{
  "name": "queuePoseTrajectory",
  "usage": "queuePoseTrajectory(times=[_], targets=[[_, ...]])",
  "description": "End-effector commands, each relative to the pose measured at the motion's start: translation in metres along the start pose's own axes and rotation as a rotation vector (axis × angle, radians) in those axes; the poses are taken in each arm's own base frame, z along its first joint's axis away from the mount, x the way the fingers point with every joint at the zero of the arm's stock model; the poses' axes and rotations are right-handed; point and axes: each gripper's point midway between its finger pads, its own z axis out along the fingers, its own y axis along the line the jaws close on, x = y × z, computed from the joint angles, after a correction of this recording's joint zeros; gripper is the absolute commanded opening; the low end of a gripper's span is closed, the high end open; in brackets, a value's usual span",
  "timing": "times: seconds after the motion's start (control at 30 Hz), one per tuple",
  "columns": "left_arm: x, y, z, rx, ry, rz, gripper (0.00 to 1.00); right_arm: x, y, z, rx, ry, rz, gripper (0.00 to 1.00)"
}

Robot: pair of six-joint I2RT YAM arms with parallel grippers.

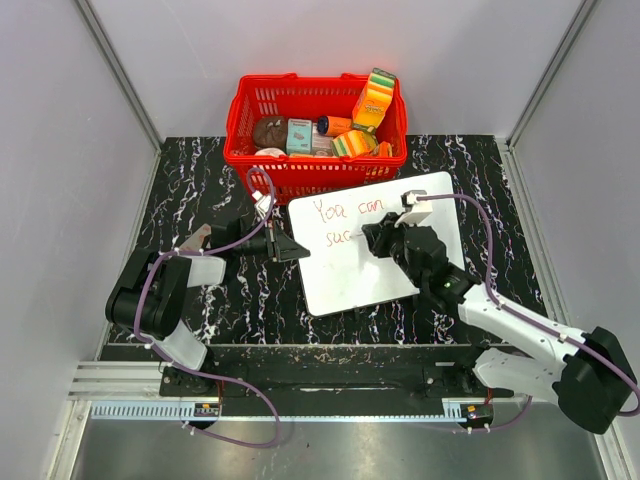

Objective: Write a sentence on the whiteboard

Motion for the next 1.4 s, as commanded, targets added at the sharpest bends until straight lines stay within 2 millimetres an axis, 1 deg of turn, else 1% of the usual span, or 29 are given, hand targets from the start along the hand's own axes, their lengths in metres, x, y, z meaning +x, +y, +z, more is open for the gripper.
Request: queuePoseTrajectory(times=[0.0, 0.17, 0.33, 0.8, 0.97, 1.13, 1.37], targets=[[-0.006, -0.003, 0.006, 0.024, -0.012, 0.136, 0.00, -0.042, 0.015, -0.005, -0.018, -0.108, 0.005, 0.00], [-0.007, -0.003, 0.006, 0.023, -0.013, 0.135, 0.00, -0.051, 0.010, -0.002, 0.026, -0.130, -0.025, 0.00], [-0.007, -0.003, 0.006, 0.023, -0.013, 0.135, 0.00, -0.052, 0.006, 0.002, 0.053, -0.132, -0.037, 0.00], [-0.007, -0.002, 0.006, 0.022, -0.014, 0.136, 0.00, -0.037, 0.000, 0.008, 0.070, -0.096, -0.051, 0.00], [-0.006, -0.002, 0.006, 0.022, -0.012, 0.134, 0.00, -0.028, -0.003, 0.010, 0.074, -0.077, -0.050, 0.00], [-0.006, -0.003, 0.006, 0.024, -0.011, 0.135, 0.00, -0.026, -0.006, 0.010, 0.082, -0.077, -0.051, 0.00], [-0.006, -0.002, 0.006, 0.022, -0.012, 0.135, 0.00, -0.021, -0.003, 0.011, 0.064, -0.058, -0.047, 0.00]])
